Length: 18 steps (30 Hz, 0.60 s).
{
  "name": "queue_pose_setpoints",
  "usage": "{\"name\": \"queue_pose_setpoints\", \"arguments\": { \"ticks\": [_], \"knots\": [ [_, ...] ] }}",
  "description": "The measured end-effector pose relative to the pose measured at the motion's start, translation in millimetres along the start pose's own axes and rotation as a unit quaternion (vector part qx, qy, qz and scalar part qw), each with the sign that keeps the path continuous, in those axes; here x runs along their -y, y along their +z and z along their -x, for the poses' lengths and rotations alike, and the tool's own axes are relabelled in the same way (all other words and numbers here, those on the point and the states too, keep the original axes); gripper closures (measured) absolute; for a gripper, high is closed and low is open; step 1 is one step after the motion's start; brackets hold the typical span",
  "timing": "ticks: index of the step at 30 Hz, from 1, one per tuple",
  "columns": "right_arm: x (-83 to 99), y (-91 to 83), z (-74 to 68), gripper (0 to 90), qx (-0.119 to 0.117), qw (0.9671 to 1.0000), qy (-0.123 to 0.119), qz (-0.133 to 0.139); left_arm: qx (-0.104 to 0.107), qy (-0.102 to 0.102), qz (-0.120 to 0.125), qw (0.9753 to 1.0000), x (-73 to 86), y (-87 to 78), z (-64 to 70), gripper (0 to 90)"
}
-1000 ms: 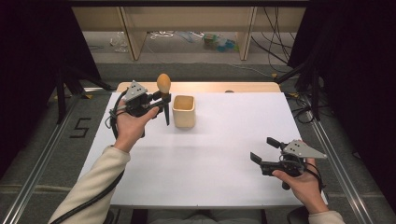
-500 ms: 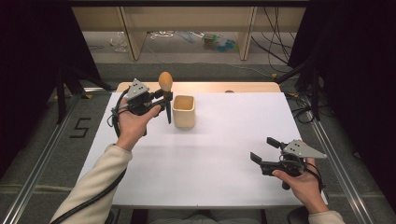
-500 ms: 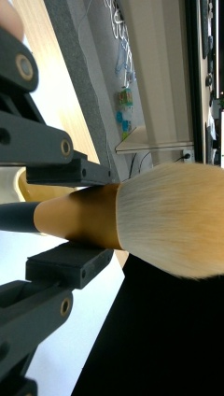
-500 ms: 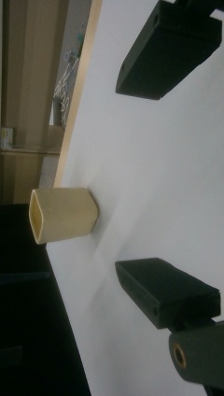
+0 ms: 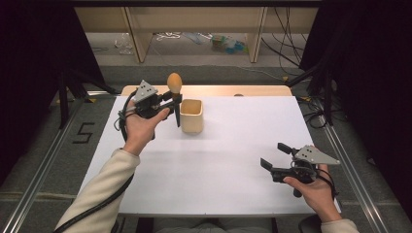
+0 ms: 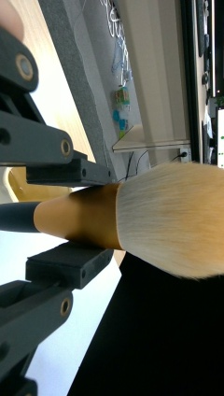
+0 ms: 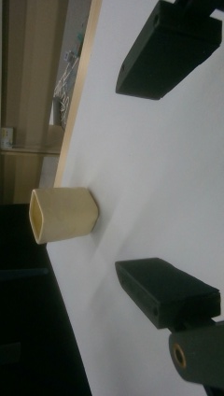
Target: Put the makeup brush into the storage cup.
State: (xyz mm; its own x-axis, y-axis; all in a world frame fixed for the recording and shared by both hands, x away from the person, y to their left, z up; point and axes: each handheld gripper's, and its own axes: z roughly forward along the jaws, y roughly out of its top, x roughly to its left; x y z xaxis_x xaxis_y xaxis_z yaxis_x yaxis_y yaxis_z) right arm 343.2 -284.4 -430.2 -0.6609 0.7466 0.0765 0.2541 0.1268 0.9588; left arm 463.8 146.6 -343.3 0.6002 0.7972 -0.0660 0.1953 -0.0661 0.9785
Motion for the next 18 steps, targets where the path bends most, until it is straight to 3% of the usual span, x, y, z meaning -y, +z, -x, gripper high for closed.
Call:
{"name": "queue_pose_setpoints", "arguments": {
  "ticks": [18],
  "knots": [
    [0.0,-0.1,0.2,13.9,0.0,1.0,0.0,0.0,-0.001,0.002,0.007,1.0,-4.5,2.0,0.8,62.4]
  ]
}}
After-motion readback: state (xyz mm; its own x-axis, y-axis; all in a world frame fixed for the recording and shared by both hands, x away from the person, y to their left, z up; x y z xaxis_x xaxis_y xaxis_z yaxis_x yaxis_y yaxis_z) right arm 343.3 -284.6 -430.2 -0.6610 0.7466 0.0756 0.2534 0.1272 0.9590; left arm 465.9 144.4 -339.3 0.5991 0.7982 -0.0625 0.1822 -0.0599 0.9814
